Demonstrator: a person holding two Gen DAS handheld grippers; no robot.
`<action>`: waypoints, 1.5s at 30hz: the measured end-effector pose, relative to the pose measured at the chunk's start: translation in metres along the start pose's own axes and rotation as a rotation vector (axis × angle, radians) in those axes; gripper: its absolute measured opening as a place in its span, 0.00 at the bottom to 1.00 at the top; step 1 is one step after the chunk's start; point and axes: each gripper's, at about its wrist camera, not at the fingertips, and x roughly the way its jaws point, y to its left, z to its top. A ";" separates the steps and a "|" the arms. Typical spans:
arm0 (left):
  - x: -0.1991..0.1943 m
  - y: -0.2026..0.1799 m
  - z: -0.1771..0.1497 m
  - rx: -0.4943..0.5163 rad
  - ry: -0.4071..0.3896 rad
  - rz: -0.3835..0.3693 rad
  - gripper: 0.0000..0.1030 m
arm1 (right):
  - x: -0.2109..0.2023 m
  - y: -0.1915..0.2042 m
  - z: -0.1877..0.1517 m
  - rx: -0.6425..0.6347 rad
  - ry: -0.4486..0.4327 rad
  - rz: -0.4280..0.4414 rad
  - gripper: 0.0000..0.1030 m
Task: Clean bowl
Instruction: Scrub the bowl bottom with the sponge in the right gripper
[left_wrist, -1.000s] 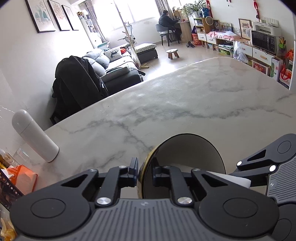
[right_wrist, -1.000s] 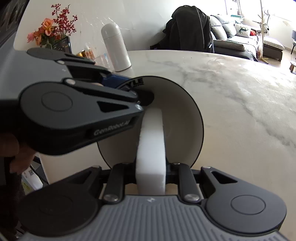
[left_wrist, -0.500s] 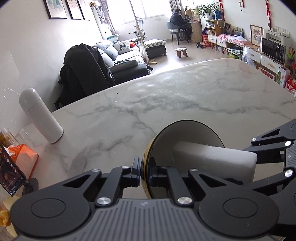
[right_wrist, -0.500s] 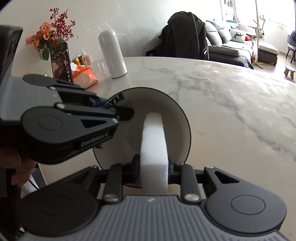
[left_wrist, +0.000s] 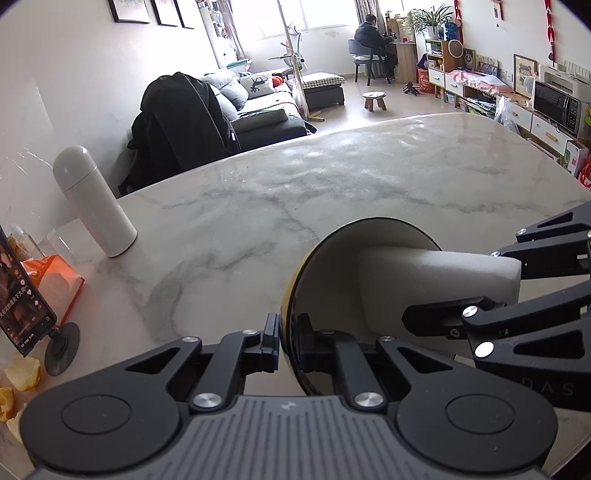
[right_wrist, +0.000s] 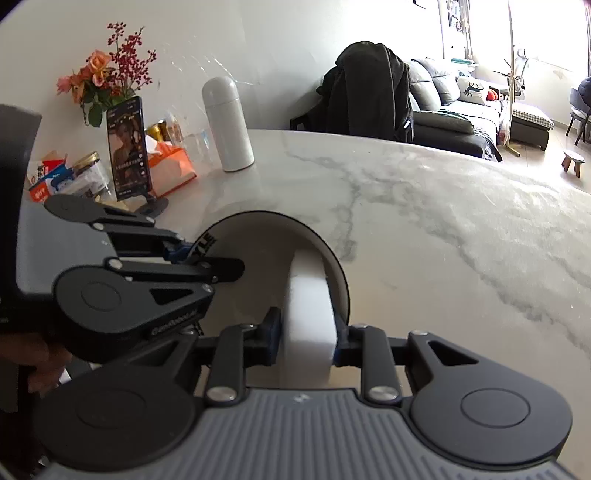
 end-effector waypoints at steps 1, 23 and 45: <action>0.000 0.001 -0.002 -0.004 0.002 0.000 0.09 | 0.000 0.000 0.000 0.001 -0.002 0.001 0.26; -0.004 0.000 -0.012 -0.015 0.016 0.014 0.12 | 0.006 0.009 -0.008 0.009 0.044 0.057 0.21; -0.004 -0.003 -0.011 -0.002 0.021 0.014 0.12 | 0.005 0.006 -0.008 0.013 0.046 0.041 0.21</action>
